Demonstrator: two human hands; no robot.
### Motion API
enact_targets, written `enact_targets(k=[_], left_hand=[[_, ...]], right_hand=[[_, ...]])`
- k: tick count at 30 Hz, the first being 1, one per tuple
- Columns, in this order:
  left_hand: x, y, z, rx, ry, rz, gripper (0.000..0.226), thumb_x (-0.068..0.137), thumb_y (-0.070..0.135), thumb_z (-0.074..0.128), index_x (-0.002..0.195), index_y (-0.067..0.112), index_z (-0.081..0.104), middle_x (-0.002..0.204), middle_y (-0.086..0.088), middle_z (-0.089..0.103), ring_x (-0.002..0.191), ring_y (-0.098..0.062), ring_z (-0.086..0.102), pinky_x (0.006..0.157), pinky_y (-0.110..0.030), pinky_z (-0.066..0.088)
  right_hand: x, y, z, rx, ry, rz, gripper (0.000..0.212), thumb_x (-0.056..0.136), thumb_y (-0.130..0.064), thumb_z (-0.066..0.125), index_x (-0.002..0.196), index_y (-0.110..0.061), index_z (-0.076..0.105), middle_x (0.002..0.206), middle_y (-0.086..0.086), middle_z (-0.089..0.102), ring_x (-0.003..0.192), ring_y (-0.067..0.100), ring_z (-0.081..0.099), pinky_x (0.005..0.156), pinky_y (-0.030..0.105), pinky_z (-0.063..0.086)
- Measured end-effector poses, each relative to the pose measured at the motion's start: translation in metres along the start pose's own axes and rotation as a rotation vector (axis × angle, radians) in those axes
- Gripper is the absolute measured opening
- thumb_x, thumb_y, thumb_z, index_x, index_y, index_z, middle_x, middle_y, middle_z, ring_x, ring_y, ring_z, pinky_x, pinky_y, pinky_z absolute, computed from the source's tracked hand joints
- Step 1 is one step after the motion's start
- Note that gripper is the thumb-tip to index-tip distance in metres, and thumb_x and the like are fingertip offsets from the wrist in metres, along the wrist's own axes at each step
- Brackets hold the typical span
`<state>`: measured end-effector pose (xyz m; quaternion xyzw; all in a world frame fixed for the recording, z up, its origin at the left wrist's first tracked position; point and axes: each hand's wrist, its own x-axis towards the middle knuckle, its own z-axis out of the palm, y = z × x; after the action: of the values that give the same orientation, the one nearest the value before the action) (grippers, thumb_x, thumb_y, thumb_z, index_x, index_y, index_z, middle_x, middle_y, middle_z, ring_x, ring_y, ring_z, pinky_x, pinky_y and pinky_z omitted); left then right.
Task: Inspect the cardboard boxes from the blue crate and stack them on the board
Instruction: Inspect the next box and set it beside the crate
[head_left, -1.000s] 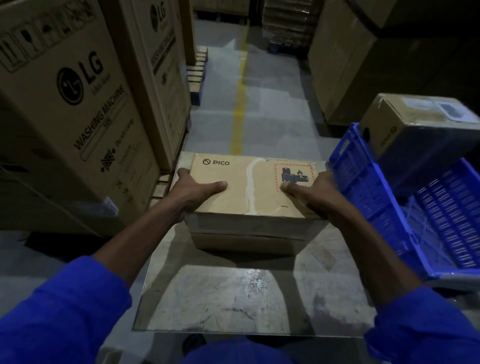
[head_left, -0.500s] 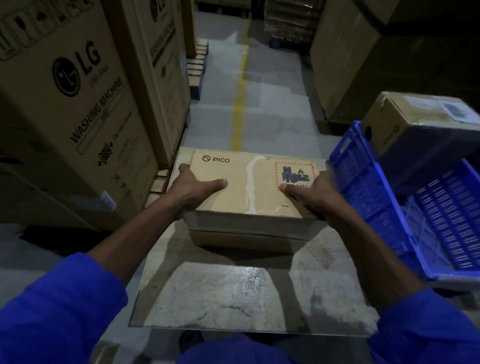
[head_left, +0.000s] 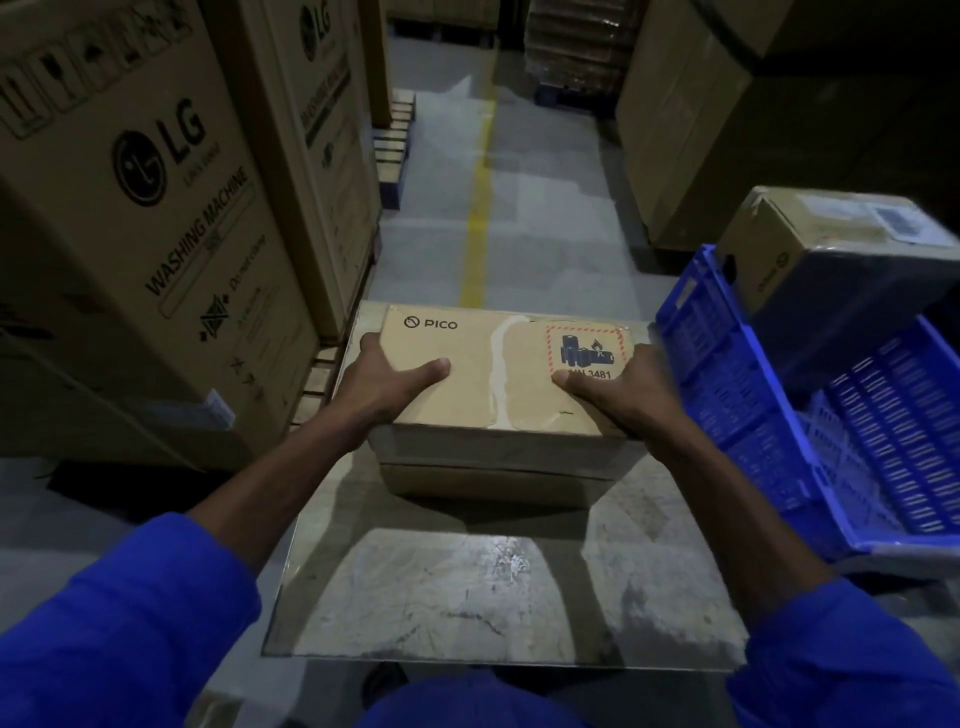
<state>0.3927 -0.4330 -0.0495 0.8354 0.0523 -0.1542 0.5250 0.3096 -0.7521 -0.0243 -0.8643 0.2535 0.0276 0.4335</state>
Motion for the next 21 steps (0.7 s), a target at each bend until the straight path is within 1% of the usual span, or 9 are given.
enact_targets(k=[4, 6, 8, 10, 13, 15, 17, 19, 21], left_hand=[[-0.007, 0.004, -0.001, -0.043, -0.026, 0.009, 0.108, 0.047, 0.082, 0.084, 0.137, 0.032, 0.051, 0.120, 0.009, 0.070, 0.108, -0.016, 0.069, 0.092, -0.048, 0.059], [-0.023, 0.013, -0.003, -0.030, -0.018, 0.033, 0.096, 0.063, 0.067, 0.086, 0.140, 0.027, 0.045, 0.122, 0.009, 0.065, 0.112, -0.018, 0.065, 0.097, -0.047, 0.056], [-0.033, 0.016, -0.003, -0.051, -0.010, 0.071, 0.084, 0.080, 0.050, 0.083, 0.145, 0.023, 0.037, 0.123, 0.008, 0.058, 0.114, -0.017, 0.060, 0.098, -0.044, 0.053], [-0.037, 0.015, -0.002, -0.113, 0.041, 0.090, 0.076, 0.090, 0.046, 0.075, 0.148, 0.020, 0.033, 0.125, 0.005, 0.057, 0.111, -0.016, 0.060, 0.094, -0.040, 0.053], [-0.038, 0.016, -0.005, -0.248, 0.128, 0.049, 0.059, 0.100, 0.057, 0.052, 0.138, 0.014, 0.038, 0.114, -0.001, 0.063, 0.094, -0.013, 0.064, 0.077, -0.037, 0.055], [-0.040, 0.017, -0.007, -0.316, 0.097, 0.003, 0.076, 0.092, 0.078, 0.044, 0.130, 0.013, 0.044, 0.110, -0.007, 0.066, 0.093, -0.021, 0.068, 0.074, -0.044, 0.060], [-0.041, 0.009, -0.008, -0.296, 0.069, -0.032, 0.085, 0.071, 0.091, 0.050, 0.119, 0.021, 0.050, 0.112, -0.011, 0.066, 0.095, -0.025, 0.069, 0.075, -0.050, 0.061], [-0.035, -0.008, -0.006, -0.254, 0.061, -0.074, 0.060, 0.063, 0.077, 0.063, 0.105, 0.037, 0.045, 0.116, -0.008, 0.063, 0.100, -0.028, 0.069, 0.083, -0.059, 0.060], [-0.025, -0.030, -0.007, -0.246, 0.058, -0.122, 0.047, 0.061, 0.060, 0.067, 0.100, 0.048, 0.045, 0.121, -0.004, 0.060, 0.106, -0.030, 0.067, 0.088, -0.064, 0.057]], right_hand=[[-0.011, -0.002, -0.004, 0.195, -0.014, 0.001, 0.120, 0.045, -0.082, 0.082, 0.141, -0.019, 0.046, 0.123, 0.000, 0.070, 0.105, 0.020, 0.072, 0.089, 0.047, 0.062], [-0.015, -0.003, -0.005, 0.298, 0.007, -0.022, 0.095, 0.069, -0.074, 0.078, 0.141, -0.019, 0.049, 0.125, 0.002, 0.071, 0.107, 0.020, 0.073, 0.093, 0.052, 0.060], [-0.021, -0.006, -0.008, 0.368, 0.090, -0.054, 0.076, 0.084, -0.070, 0.068, 0.137, -0.020, 0.050, 0.126, 0.002, 0.068, 0.111, 0.023, 0.071, 0.097, 0.054, 0.058], [-0.029, -0.010, -0.009, 0.447, 0.158, -0.086, 0.052, 0.097, -0.059, 0.060, 0.131, -0.022, 0.050, 0.118, 0.002, 0.068, 0.106, 0.024, 0.072, 0.095, 0.054, 0.059], [-0.036, -0.007, -0.010, 0.511, 0.226, -0.106, 0.050, 0.103, -0.056, 0.050, 0.132, -0.016, 0.054, 0.107, 0.002, 0.071, 0.099, 0.024, 0.073, 0.091, 0.055, 0.059], [-0.038, -0.001, -0.008, 0.528, 0.208, -0.094, 0.058, 0.103, -0.063, 0.046, 0.130, -0.013, 0.057, 0.104, 0.003, 0.073, 0.102, 0.024, 0.071, 0.091, 0.053, 0.056], [-0.042, 0.008, -0.003, 0.557, 0.156, -0.025, 0.064, 0.099, -0.069, 0.046, 0.132, -0.016, 0.058, 0.114, 0.005, 0.072, 0.109, 0.023, 0.068, 0.090, 0.048, 0.053], [-0.045, 0.019, 0.004, 0.554, 0.109, 0.016, 0.062, 0.094, -0.067, 0.054, 0.135, -0.020, 0.057, 0.125, 0.007, 0.068, 0.113, 0.025, 0.067, 0.088, 0.044, 0.053], [-0.049, 0.028, 0.010, 0.514, 0.069, 0.044, 0.048, 0.099, -0.050, 0.061, 0.136, -0.019, 0.056, 0.126, 0.009, 0.066, 0.109, 0.025, 0.068, 0.080, 0.038, 0.053]])
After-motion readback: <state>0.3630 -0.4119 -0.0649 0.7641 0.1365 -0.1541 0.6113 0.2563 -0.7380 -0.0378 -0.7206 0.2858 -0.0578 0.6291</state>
